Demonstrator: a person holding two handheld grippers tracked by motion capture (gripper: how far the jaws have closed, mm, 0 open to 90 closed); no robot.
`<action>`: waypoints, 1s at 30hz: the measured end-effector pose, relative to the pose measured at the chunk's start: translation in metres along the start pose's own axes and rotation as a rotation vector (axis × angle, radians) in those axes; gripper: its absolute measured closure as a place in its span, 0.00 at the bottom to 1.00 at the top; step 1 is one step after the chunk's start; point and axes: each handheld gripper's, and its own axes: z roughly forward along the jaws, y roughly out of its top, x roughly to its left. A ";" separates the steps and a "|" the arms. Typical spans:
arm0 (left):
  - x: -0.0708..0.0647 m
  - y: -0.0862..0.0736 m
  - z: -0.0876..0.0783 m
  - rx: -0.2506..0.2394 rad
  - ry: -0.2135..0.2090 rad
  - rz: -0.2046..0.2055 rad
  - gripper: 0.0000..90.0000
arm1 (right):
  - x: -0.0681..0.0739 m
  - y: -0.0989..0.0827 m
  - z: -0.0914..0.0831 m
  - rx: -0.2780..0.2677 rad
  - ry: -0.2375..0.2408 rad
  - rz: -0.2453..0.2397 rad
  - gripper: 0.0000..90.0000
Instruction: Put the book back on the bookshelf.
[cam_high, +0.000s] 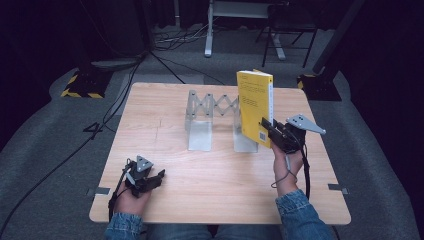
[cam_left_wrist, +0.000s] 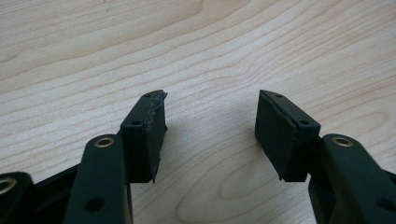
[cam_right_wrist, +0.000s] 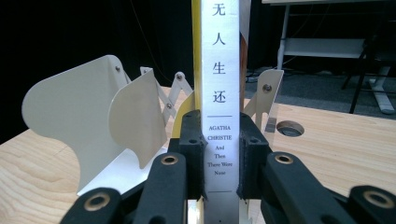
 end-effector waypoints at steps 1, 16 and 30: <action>0.000 0.000 0.000 0.000 0.000 0.000 0.48 | 0.000 0.000 0.002 0.000 -0.002 0.000 0.85; 0.000 0.000 0.000 -0.001 0.002 0.002 0.48 | -0.001 -0.006 0.019 0.007 -0.027 0.003 0.84; -0.001 0.000 0.000 -0.002 0.001 -0.001 0.48 | 0.005 -0.019 0.028 0.047 -0.010 -0.002 0.84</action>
